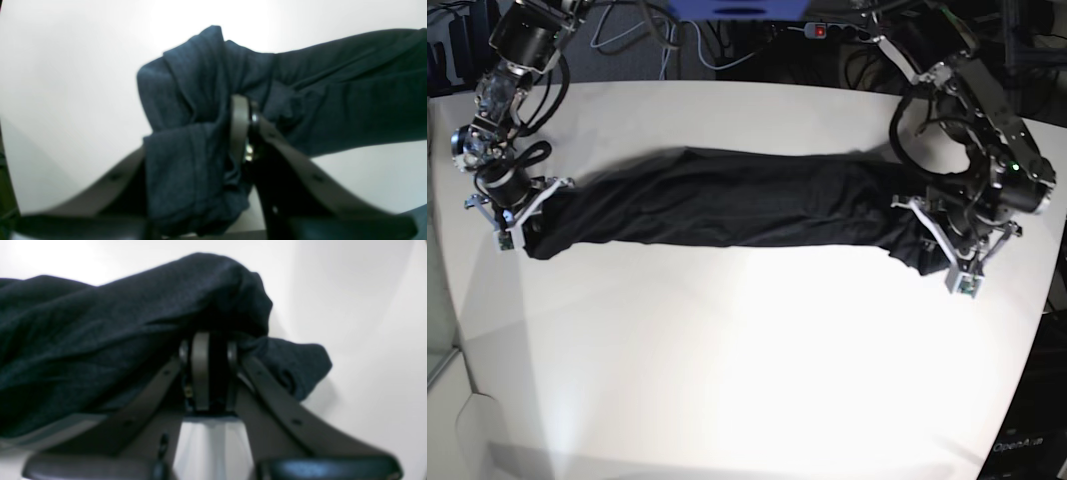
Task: Fold the T-shirt properly
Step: 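Lift the strip end with the left gripper and carry it toward the right gripper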
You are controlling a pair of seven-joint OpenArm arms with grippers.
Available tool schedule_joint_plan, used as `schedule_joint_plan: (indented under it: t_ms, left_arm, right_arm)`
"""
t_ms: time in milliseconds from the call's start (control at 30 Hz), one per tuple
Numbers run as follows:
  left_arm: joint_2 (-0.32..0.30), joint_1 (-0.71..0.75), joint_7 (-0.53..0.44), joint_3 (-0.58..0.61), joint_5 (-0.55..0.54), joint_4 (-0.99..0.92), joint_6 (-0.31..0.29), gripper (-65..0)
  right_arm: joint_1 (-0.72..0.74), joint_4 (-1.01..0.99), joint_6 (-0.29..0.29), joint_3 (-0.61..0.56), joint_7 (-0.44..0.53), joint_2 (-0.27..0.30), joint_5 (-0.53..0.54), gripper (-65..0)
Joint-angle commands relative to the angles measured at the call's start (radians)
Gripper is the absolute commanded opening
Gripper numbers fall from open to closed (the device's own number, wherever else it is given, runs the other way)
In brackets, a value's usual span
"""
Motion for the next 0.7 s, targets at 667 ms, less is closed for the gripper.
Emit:
schedule_joint_plan:
  t_ms: [667]
  left_arm:
    - [0.058, 0.048, -0.085, 0.417, -0.021, 0.017, 0.001, -63.6]
  right_arm:
    - [0.003, 0.007, 0.002, -0.002, -0.015, 0.006, -0.011, -59.6]
